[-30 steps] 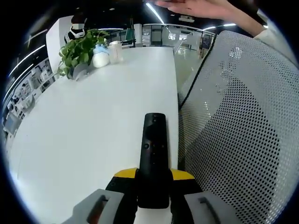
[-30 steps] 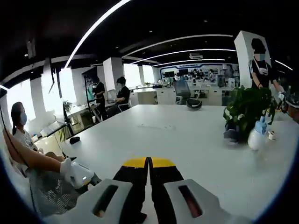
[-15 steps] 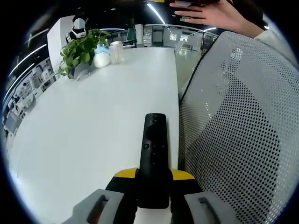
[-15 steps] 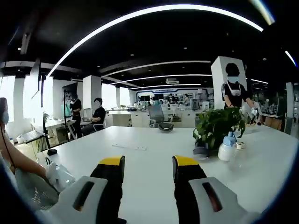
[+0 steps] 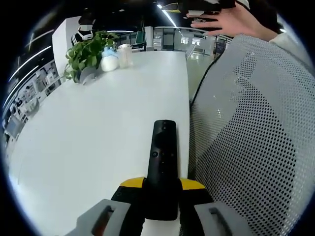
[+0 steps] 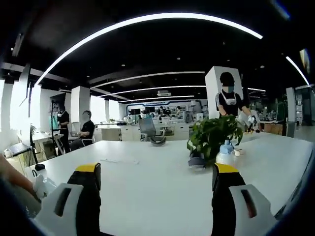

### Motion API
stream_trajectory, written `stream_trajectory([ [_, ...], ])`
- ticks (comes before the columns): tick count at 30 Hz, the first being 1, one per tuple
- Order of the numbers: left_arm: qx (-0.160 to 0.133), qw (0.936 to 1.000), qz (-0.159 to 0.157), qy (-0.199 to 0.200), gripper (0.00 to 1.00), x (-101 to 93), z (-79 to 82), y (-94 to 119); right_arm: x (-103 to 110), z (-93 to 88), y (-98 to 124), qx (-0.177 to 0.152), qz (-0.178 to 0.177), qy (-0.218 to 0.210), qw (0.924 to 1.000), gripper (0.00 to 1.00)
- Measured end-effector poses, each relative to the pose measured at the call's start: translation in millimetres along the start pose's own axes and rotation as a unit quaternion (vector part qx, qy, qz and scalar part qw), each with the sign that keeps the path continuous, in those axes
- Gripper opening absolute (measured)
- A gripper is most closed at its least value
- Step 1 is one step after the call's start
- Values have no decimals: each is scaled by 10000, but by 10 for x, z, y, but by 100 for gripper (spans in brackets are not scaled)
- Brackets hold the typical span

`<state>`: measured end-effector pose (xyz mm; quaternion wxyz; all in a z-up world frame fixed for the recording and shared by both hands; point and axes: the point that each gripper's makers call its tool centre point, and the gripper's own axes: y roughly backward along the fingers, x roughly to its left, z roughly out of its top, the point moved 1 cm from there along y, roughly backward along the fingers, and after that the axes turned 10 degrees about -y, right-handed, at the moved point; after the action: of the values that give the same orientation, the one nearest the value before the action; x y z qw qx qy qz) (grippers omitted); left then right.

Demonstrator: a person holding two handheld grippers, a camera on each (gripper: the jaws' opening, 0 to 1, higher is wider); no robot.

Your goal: Press the specified remote control buttons in sequence, fully releasing each button before pressing the next.

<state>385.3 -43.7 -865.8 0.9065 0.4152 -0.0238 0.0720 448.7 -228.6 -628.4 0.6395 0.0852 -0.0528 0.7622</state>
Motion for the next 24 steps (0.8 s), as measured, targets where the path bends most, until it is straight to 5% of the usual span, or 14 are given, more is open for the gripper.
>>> stream_trajectory([
  [1, -10, 10000, 10, 18, 25, 2, 3, -2, -72, -32, -7, 129, -198, 234, 9994, 97],
  [7, -27, 10000, 17, 17, 25, 0, 3, -2, -18, -124, -23, 357, -130, 484, 9981, 97],
  [24, -83, 10000, 26, -1, 25, 29, 16, -21, -130, -190, -27, 558, -258, 170, 9980, 100],
])
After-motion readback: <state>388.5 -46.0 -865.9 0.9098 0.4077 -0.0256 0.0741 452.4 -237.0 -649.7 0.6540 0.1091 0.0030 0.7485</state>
